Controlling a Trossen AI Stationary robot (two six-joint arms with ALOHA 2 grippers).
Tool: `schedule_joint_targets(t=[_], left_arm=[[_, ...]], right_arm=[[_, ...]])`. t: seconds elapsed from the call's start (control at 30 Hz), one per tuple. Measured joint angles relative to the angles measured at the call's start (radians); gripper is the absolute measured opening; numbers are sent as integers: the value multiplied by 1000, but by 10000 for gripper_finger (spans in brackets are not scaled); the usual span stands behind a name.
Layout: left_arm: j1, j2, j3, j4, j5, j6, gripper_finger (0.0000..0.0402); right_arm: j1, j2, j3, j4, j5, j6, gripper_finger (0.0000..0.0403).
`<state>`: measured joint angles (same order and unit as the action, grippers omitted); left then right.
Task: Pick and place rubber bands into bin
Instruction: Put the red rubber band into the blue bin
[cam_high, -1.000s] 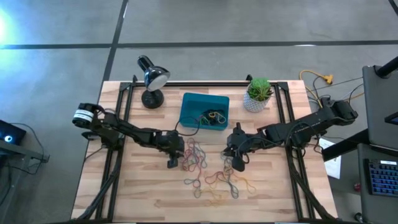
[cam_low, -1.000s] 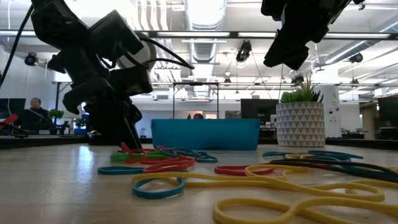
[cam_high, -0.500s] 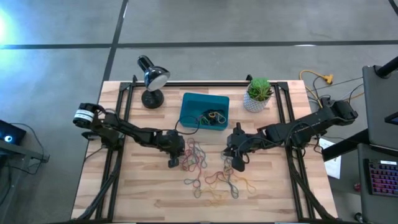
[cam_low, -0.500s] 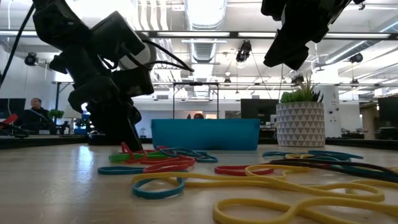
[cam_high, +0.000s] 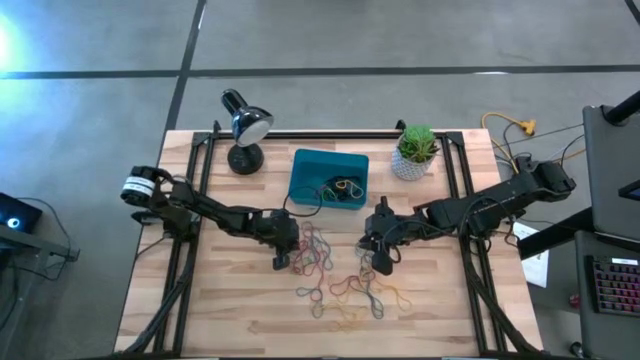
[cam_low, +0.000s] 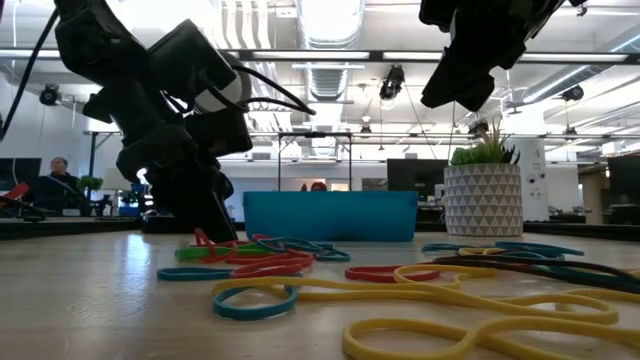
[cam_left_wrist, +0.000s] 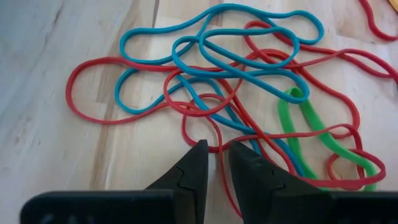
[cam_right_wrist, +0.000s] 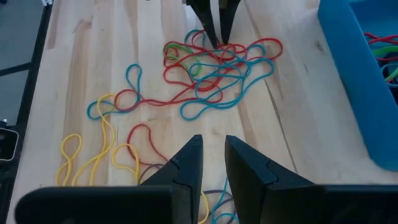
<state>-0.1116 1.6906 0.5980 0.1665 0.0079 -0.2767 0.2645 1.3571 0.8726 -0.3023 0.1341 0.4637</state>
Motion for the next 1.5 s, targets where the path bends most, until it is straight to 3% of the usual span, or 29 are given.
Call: schedule_joint_targets(t=[0.2, 0.7, 1.0, 1.2, 1.37, 1.5], left_arm=[[0, -17, 0, -1, 6, -5, 5], [1, -307, -6, -64, -74, 26, 0], [1, -494, -5, -62, -175, 81, 0], [1, -441, -32, -110, -182, 78, 0], [0, -332, -36, -95, -53, 61, 0], [0, -242, -30, -94, -15, 54, 0]], right_arm=[[0, 0, 0, 0, 0, 0, 59], [0, 0, -3, -2, 0, -11, 58], [-1, 0, -5, -2, -1, -11, 57], [-1, 0, -5, 3, 18, -10, 56], [-1, 0, -5, 9, 23, -5, 56], [-1, 0, -5, 15, 23, -3, 56]])
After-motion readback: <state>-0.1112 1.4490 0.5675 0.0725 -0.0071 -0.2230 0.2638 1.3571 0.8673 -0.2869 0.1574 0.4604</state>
